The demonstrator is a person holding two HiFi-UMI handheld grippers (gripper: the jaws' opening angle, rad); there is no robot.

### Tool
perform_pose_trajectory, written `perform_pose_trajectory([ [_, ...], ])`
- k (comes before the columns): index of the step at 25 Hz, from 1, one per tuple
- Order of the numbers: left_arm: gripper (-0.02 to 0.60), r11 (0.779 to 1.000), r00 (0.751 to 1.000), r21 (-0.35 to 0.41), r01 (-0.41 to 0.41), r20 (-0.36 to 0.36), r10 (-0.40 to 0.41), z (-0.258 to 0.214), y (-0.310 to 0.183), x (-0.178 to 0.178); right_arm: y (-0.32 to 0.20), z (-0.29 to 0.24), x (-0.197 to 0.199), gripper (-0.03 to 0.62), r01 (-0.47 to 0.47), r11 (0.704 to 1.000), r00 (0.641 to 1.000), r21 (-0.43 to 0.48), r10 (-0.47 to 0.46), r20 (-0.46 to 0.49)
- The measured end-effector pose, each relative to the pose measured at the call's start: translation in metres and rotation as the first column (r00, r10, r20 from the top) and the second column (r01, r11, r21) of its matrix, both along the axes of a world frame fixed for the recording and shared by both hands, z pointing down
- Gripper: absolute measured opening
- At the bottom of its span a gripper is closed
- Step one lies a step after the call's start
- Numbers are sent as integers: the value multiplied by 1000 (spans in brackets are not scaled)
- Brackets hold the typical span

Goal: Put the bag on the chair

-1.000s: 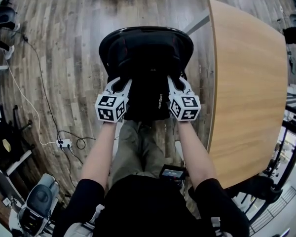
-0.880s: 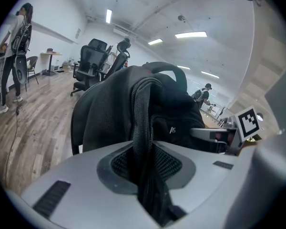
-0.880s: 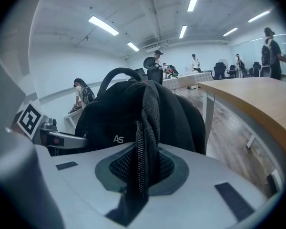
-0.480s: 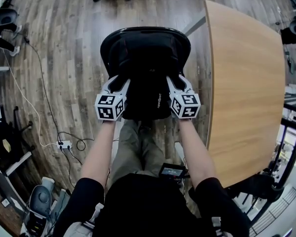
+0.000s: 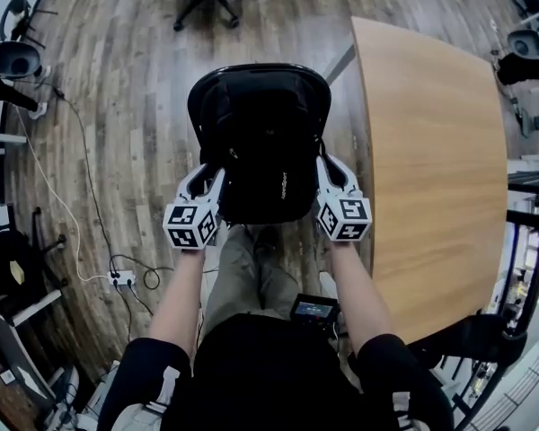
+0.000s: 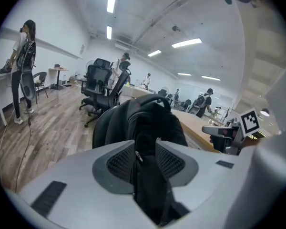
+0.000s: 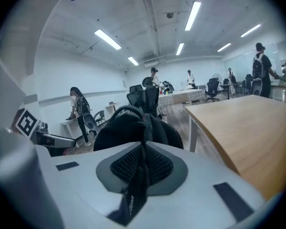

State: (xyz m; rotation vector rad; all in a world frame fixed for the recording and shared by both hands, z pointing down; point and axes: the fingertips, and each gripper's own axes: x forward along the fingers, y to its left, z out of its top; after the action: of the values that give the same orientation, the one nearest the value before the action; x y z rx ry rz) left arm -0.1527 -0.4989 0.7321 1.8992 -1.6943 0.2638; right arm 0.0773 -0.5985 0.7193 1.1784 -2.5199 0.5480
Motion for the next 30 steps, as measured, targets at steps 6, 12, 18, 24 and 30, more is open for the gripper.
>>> perform_pose_trajectory([
  [6, 45, 987, 999, 158, -17, 30, 13, -99, 24, 27, 34, -92, 24, 12, -7, 991, 998, 134, -2, 67],
  [12, 3, 938, 998, 344, -37, 56, 19, -208, 48, 36, 69, -203, 45, 12, -17, 961, 980, 277, -38, 193],
  [18, 3, 883, 998, 468, -41, 62, 14, -282, 96, 29, 114, -262, 58, 12, -6, 925, 972, 379, -84, 219],
  [24, 3, 850, 1000, 527, -30, 20, 23, -305, 152, 25, 166, -282, 72, 12, -25, 908, 968, 418, -83, 239],
  [30, 3, 847, 999, 530, -37, -4, 47, -294, 229, 26, 243, -281, 79, 12, -51, 909, 962, 414, -66, 263],
])
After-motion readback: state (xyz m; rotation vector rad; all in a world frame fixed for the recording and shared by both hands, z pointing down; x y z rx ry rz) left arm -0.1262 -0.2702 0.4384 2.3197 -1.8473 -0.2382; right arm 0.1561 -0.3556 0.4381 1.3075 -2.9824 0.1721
